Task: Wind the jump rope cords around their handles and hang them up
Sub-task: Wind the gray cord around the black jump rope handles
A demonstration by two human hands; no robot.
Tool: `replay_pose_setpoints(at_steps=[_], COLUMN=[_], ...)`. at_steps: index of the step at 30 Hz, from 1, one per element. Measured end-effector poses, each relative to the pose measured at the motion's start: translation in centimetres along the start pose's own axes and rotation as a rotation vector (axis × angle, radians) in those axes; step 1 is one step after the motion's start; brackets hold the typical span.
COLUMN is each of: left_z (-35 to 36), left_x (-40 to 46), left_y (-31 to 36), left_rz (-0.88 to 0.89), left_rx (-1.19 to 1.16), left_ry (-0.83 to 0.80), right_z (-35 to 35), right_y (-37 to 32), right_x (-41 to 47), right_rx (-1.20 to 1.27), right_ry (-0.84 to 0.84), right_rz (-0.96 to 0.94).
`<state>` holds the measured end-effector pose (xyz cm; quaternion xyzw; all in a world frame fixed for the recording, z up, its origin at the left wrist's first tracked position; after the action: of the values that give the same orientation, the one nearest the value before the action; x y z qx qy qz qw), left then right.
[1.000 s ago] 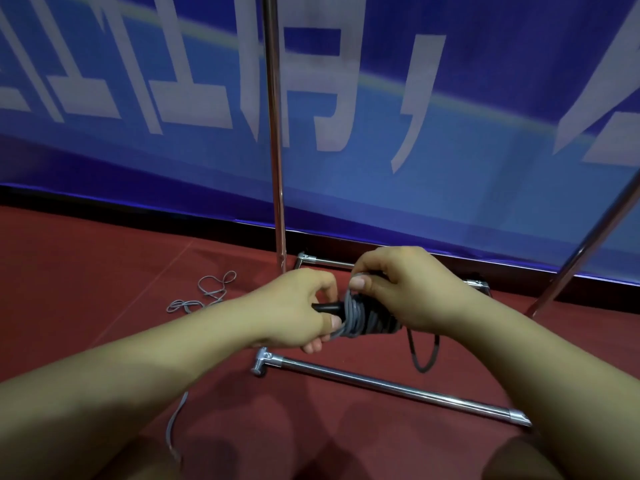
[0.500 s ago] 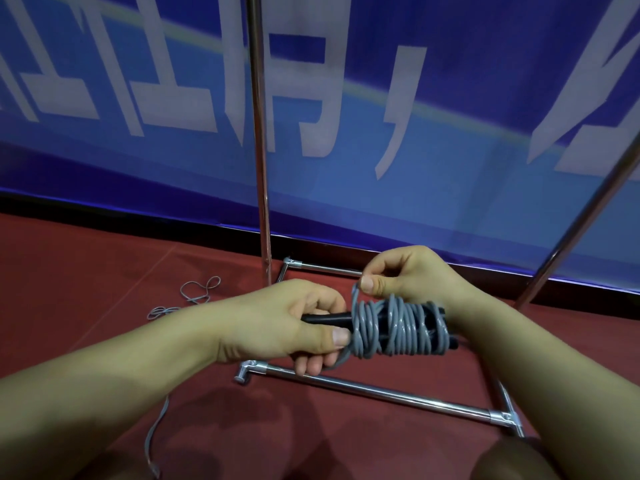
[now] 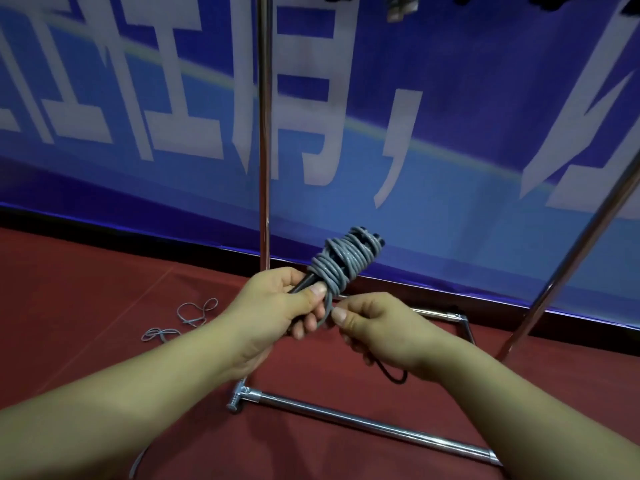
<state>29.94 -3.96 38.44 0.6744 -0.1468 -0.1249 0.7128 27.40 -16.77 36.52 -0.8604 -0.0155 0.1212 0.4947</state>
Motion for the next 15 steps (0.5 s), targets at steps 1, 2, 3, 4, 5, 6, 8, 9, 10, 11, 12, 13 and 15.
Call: replay_pose_setpoints(at_steps=[1, 2, 3, 4, 5, 6, 8, 9, 10, 11, 12, 13, 15], left_z=[-0.5, -0.9, -1.3, -1.7, -1.9, -2.2, -2.6, -2.8, -3.0, -3.1, -3.3, -3.5, -3.7], left_x=[0.1, 0.2, 0.3, 0.4, 0.5, 0.6, 0.8, 0.9, 0.9, 1.0, 1.0, 1.0, 1.0], left_y=[-0.1, -0.3, -0.6, -0.8, -1.0, -1.2, -1.6, -1.7, -1.7, -1.7, -1.7, -1.7, -1.6], left_rz=[-0.007, -0.017, -0.027, -0.036, -0.043, -0.05, -0.059, -0.059, -0.056, -0.05, -0.041, -0.03, -0.014], left_rx=[0.008, 0.012, 0.011, 0.011, 0.015, 0.025, 0.048, 0.065, 0.085, 0.108, 0.13, 0.154, 0.211], left_ry=[0.036, 0.067, 0.095, 0.119, 0.138, 0.153, 0.174, 0.182, 0.191, 0.198, 0.205, 0.211, 0.219], right_z=[0.3, 0.6, 0.8, 1.1, 1.2, 1.3, 1.6, 1.7, 1.7, 1.7, 1.7, 1.8, 2.0], right_y=[-0.2, -0.4, -0.7, -1.0, -1.2, -1.4, -1.7, -1.8, -1.9, -2.1, -2.2, -2.2, -2.2], right_x=[-0.1, -0.1, -0.3, -0.4, -0.5, -0.6, -0.7, -0.7, -0.7, -0.7, -0.8, -0.8, -0.8], right_rx=[-0.012, -0.026, -0.054, -0.086, -0.119, -0.145, -0.194, -0.217, -0.236, -0.244, -0.244, -0.237, -0.225], right_ry=[-0.024, -0.039, -0.048, -0.057, -0.062, -0.062, -0.063, -0.064, -0.061, -0.054, -0.05, -0.053, -0.067], right_rz=[0.001, 0.004, 0.005, 0.008, 0.012, 0.016, 0.032, 0.04, 0.044, 0.046, 0.049, 0.054, 0.067])
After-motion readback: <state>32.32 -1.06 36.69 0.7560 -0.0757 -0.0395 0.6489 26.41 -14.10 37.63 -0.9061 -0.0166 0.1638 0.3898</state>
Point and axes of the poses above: each hand's wrist, its own x-axis towards the middle knuckle, its own z-axis out of the palm, y = z × x, the point moved 9 cm from there along x, towards the middle knuckle, and after that the axes turned 4 degrees about z, right-handed, at the moved point
